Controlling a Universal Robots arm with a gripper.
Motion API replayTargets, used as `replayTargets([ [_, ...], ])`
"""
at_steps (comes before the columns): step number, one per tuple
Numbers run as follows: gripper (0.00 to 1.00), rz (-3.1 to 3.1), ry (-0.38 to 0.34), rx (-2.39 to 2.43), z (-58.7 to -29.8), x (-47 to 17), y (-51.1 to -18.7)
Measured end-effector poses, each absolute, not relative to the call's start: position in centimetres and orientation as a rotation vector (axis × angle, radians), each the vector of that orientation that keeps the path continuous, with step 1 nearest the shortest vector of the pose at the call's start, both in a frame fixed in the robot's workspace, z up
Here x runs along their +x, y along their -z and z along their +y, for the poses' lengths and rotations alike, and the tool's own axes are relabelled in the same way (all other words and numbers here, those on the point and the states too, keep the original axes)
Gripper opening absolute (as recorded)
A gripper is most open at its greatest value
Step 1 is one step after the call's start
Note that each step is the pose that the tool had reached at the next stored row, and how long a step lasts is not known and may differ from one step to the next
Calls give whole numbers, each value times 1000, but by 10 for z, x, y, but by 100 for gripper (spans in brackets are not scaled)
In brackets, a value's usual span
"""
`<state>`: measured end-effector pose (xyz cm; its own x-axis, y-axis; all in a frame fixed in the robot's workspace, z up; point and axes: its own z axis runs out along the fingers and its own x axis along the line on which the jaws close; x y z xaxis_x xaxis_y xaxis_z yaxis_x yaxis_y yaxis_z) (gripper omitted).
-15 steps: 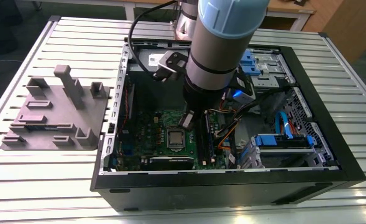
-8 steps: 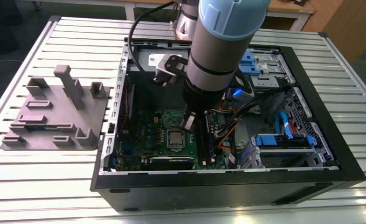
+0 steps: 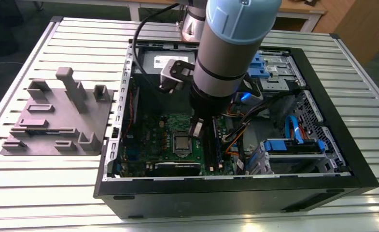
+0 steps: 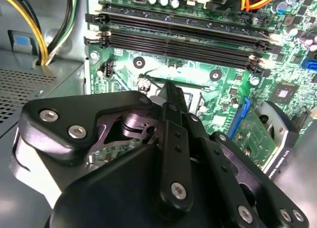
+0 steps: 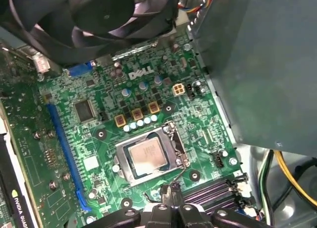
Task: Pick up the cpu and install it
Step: 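Install the first cpu locking lever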
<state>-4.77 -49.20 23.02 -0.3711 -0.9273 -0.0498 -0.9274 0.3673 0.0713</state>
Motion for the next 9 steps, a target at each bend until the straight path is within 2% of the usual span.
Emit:
replayTargets([
  [9, 10, 2500, -137, -1903, -494, -48, -223],
])
